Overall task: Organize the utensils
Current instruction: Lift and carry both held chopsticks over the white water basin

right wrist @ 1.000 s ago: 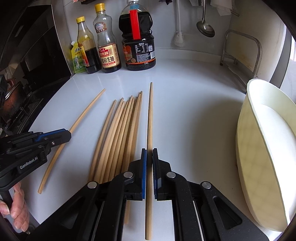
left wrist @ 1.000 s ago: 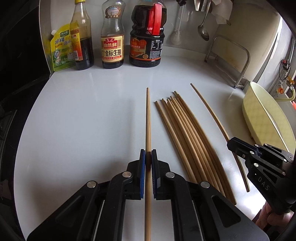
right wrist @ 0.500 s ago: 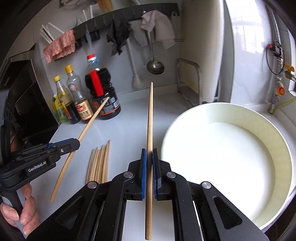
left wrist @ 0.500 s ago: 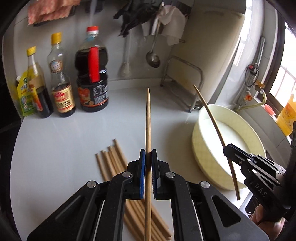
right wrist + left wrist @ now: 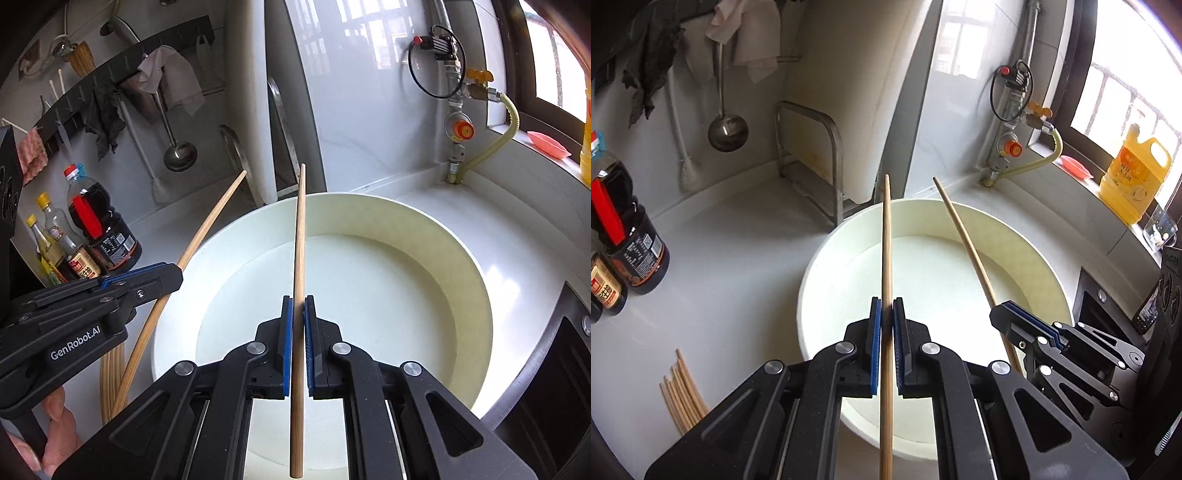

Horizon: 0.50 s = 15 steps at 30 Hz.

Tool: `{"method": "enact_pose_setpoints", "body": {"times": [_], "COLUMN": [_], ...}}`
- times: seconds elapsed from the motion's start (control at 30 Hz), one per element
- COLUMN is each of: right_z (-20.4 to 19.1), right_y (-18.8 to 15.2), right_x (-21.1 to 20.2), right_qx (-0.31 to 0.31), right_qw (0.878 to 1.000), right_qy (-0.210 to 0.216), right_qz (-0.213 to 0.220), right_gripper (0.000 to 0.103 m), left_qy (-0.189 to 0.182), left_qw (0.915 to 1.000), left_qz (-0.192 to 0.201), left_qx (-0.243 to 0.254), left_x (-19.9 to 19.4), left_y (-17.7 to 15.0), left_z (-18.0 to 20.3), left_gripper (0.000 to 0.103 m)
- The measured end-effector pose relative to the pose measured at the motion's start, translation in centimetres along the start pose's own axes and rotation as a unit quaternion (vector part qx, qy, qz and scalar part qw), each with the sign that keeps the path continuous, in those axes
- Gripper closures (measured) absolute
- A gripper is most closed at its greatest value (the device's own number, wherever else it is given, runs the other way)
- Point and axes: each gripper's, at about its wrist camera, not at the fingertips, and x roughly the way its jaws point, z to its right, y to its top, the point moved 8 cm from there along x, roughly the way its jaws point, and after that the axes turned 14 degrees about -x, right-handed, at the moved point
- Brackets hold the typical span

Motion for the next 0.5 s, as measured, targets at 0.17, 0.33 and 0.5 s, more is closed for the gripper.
{"method": "enact_pose_setpoints", "body": {"times": [0.17,0.33,0.5], "right_z": [1.3,2.2,2.6], "right_y": [-0.7,-1.0,-1.2], "right_x": [1.1,1.7,2.0], "right_qx": [0.004,0.013,0.019], "right_qw": [1.0,0.999,0.999], "right_qy": [-0.016,-0.022,-0.022], "right_qz": [-0.017,-0.027,-0.032], "right_gripper": [0.097,0.097,0.097], "left_qy": [0.008,0.006,0.011], "left_qw": [0.9997,0.9995,0.9992], "left_qz": [-0.021,-0.031,-0.038], "left_qx": [0.003,0.005,0.011], "left_x": [2.8,3.9,4.7], "left_y": [-0.1,0.0,-0.1], "left_z": [0.5,0.8,1.1], "left_gripper": [0.096,0.096,0.096]}}
